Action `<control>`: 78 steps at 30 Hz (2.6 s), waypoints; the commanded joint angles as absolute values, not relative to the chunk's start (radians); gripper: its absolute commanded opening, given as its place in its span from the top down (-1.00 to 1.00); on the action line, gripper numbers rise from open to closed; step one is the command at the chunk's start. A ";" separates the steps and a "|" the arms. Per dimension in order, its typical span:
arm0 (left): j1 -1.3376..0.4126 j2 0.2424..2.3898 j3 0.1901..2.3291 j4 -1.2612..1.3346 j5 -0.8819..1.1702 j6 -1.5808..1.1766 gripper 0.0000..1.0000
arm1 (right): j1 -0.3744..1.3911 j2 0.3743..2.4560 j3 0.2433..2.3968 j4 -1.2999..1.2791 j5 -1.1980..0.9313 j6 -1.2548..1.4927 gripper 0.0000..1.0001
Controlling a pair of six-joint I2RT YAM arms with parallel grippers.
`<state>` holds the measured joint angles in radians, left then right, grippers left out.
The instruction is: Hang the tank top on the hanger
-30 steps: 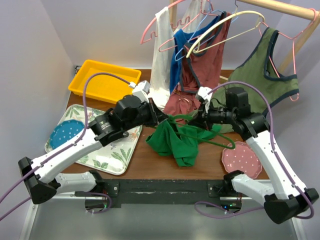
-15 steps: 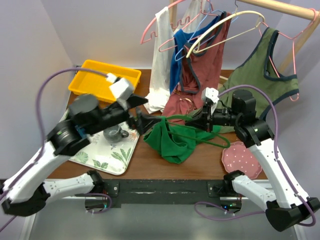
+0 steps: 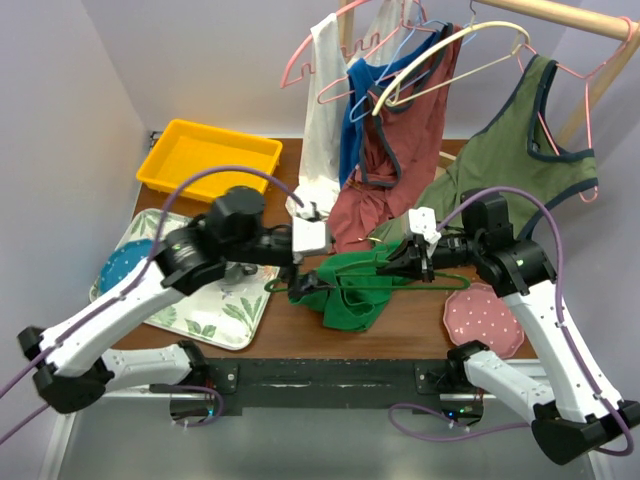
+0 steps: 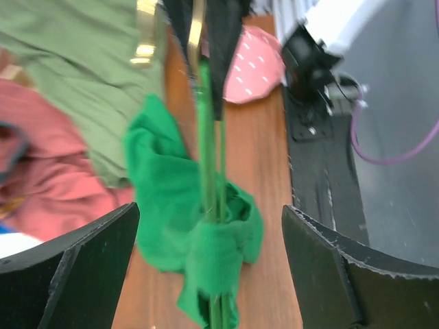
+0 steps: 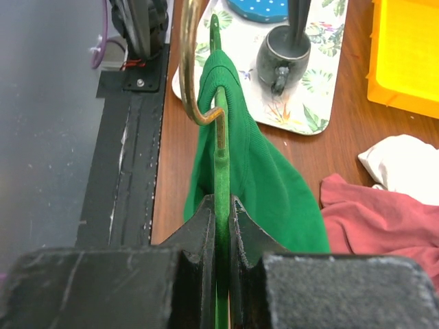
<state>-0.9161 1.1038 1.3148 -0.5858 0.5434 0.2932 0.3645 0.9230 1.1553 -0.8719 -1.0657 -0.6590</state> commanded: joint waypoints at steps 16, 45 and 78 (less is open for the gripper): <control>-0.977 1.129 1.143 -0.449 0.337 0.057 1.00 | 0.302 0.857 1.121 -0.591 -0.928 -0.296 -0.09; -0.927 0.812 0.704 -0.051 0.006 -0.603 1.00 | 0.446 0.905 0.907 -0.862 -0.618 -0.673 -0.48; -0.927 0.597 0.598 -0.117 -0.166 -0.607 1.00 | 0.807 1.236 0.873 -0.566 -0.403 -0.668 -0.47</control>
